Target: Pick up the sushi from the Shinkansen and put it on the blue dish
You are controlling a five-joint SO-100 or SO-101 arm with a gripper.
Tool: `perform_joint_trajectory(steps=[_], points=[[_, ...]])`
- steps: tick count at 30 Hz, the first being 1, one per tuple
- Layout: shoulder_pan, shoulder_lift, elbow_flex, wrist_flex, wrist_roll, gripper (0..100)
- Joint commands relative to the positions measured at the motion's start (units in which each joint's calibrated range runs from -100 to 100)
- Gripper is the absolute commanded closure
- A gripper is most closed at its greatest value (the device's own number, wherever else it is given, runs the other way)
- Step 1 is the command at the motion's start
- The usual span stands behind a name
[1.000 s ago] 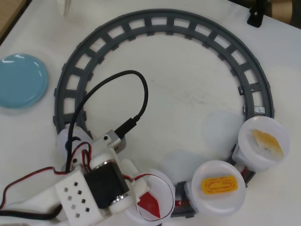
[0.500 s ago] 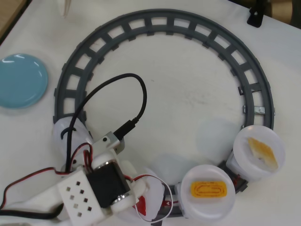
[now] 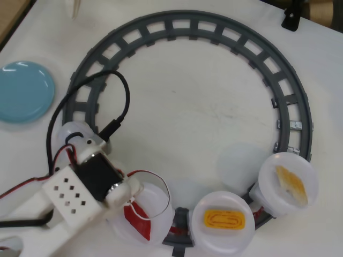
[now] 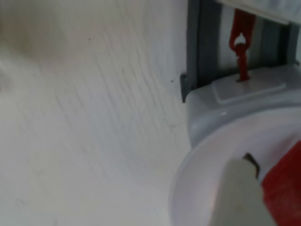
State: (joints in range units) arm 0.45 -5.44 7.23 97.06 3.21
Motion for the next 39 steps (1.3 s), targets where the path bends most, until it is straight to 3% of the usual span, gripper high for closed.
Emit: perform_joint_trajectory(steps=[1, 31, 36, 39], points=[[-0.4, -2.9, 2.2, -1.2, -0.2, 73], [-1.6, -3.1, 9.7, -3.4, 0.2, 74], [-1.6, -3.1, 9.5, -3.4, 0.1, 91], [-1.6, -3.1, 9.4, -3.4, 0.1, 94]])
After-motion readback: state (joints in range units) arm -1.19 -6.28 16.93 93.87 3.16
